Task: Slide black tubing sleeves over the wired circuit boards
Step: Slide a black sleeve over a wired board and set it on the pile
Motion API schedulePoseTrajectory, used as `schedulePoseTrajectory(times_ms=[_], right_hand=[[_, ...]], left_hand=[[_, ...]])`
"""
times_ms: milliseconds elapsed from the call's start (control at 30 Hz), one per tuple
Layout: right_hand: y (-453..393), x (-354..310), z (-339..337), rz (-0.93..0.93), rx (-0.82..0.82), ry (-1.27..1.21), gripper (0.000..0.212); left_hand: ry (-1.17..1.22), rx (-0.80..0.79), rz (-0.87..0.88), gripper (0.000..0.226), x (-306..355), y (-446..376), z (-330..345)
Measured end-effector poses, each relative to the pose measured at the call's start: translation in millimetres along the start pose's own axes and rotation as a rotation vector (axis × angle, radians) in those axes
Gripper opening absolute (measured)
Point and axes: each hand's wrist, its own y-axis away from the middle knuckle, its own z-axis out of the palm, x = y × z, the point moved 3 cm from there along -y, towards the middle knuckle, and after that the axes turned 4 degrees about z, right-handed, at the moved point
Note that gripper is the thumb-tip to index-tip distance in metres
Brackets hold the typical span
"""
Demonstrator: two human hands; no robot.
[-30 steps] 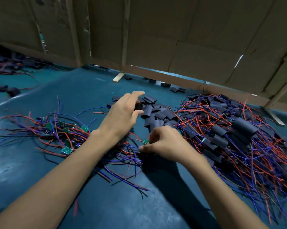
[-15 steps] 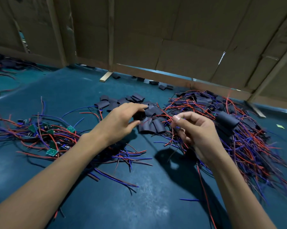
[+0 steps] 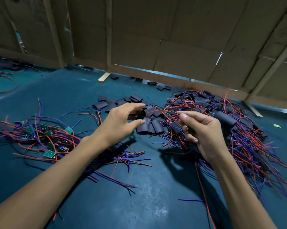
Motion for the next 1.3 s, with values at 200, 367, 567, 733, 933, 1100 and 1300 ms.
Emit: schedulePoseTrajectory(times_ms=[200,367,567,733,933,1100,1300], right_hand=[[1.5,-2.8,4.3,-0.081,0.057,0.03,0.018],[2.1,-3.9,6.6,-0.073,0.053,-0.081,0.011],[1.6,-4.8,5.6,-0.067,0.048,-0.107,0.01],[1.0,-2.5,4.2,-0.069,0.078,-0.056,0.006],[-0.6,-1.5,2.8,-0.13,0.113,-0.089,0.007],[-0.5,0.8,4.1,-0.128,0.109,-0.028,0.006],[1.4,3.2,6.1,-0.11,0.127,0.115,0.019]], left_hand=[[0.032,0.0,-0.017,0.051,1.5,0.6,2.0],[0.066,0.012,-0.047,0.053,-0.2,-0.2,2.1],[0.055,0.001,-0.05,0.054,-1.3,0.2,2.7],[0.098,0.024,-0.066,0.057,-1.3,-0.6,1.1],[0.114,0.01,-0.068,0.059,-2.2,-0.6,0.2],[0.149,-0.005,-0.073,0.06,-0.6,-0.3,0.6],[0.129,0.061,-0.071,0.06,-0.9,-2.1,-5.7]])
